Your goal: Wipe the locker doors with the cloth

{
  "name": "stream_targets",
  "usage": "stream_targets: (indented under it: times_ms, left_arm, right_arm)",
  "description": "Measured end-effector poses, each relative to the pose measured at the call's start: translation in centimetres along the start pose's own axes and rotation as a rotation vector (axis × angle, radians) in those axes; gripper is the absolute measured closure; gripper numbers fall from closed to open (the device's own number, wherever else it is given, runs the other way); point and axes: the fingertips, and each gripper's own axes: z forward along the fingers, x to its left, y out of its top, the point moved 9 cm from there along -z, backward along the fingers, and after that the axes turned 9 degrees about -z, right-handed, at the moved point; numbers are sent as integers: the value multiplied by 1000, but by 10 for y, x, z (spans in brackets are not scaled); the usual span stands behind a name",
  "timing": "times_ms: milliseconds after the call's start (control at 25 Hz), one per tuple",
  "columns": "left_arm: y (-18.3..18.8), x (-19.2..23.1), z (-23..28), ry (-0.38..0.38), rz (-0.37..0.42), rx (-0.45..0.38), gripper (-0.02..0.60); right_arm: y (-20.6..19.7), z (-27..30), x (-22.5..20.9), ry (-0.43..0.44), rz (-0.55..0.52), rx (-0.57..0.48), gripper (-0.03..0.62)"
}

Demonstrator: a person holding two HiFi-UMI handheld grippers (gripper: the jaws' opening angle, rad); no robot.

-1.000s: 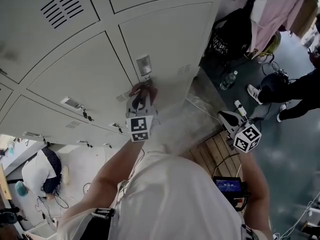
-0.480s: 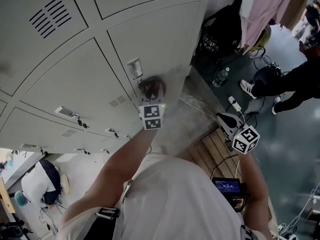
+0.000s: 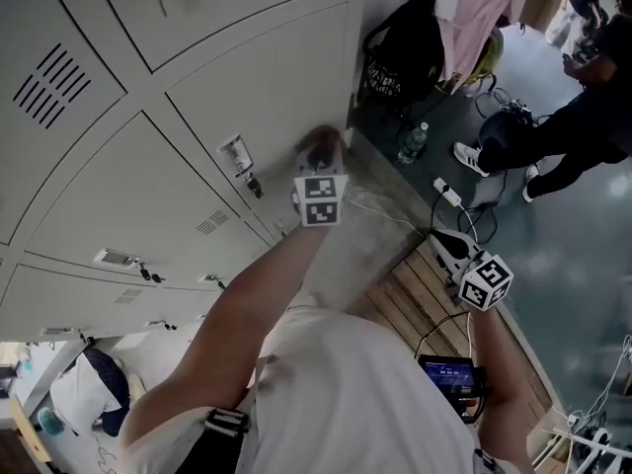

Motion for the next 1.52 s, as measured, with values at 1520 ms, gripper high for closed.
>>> stream_targets:
  times_ms: [1520]
  left_arm:
    - [75,61,-172,252,-342,-344,540]
  right_arm:
    - [14,53,21,249,-73,-30,577]
